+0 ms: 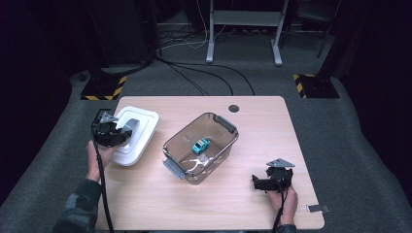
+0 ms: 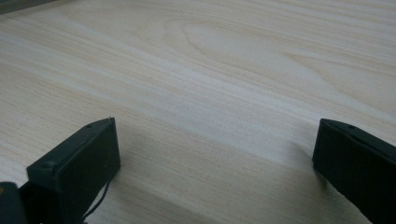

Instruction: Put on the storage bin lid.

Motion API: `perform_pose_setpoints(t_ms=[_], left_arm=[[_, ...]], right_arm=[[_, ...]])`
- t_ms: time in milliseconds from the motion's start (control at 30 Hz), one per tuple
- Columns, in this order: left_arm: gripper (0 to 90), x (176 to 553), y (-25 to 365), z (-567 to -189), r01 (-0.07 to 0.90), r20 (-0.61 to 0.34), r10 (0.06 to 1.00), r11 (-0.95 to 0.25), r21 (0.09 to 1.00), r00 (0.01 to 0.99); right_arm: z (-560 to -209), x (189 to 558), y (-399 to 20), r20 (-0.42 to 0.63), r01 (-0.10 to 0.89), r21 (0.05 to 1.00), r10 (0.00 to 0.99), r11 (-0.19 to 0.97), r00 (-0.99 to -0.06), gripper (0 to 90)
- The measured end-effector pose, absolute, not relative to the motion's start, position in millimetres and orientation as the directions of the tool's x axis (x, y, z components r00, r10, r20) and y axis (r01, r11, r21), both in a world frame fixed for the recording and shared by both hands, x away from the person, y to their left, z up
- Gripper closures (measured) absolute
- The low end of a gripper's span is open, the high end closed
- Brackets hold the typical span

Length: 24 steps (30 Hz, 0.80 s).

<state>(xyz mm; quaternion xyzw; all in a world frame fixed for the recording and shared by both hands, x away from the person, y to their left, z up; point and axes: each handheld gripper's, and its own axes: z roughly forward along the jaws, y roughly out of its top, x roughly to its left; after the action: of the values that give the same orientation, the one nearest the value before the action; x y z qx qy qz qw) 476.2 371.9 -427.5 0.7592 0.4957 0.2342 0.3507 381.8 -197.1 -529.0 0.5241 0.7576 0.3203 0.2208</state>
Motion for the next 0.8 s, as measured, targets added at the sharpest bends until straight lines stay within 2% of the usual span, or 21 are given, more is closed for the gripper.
perform_pose_setpoints(t_ms=[233, 800], left_arm=[[67.0, 473.7, 372.7, -411.8, 0.586, -0.020, 0.911, -0.248, 0.772, 0.413], [67.0, 475.5, 351.5, -376.3, 0.547, 0.005, 0.877, -0.304, 0.780, 0.480]], right_arm=[[-529.0, 381.8, -197.1, 0.001, 0.653, 0.717, 0.936, 0.245, -0.352, 0.0], [-529.0, 381.7, -197.1, 0.001, 0.653, 0.717, 0.936, 0.245, -0.352, 0.0]])
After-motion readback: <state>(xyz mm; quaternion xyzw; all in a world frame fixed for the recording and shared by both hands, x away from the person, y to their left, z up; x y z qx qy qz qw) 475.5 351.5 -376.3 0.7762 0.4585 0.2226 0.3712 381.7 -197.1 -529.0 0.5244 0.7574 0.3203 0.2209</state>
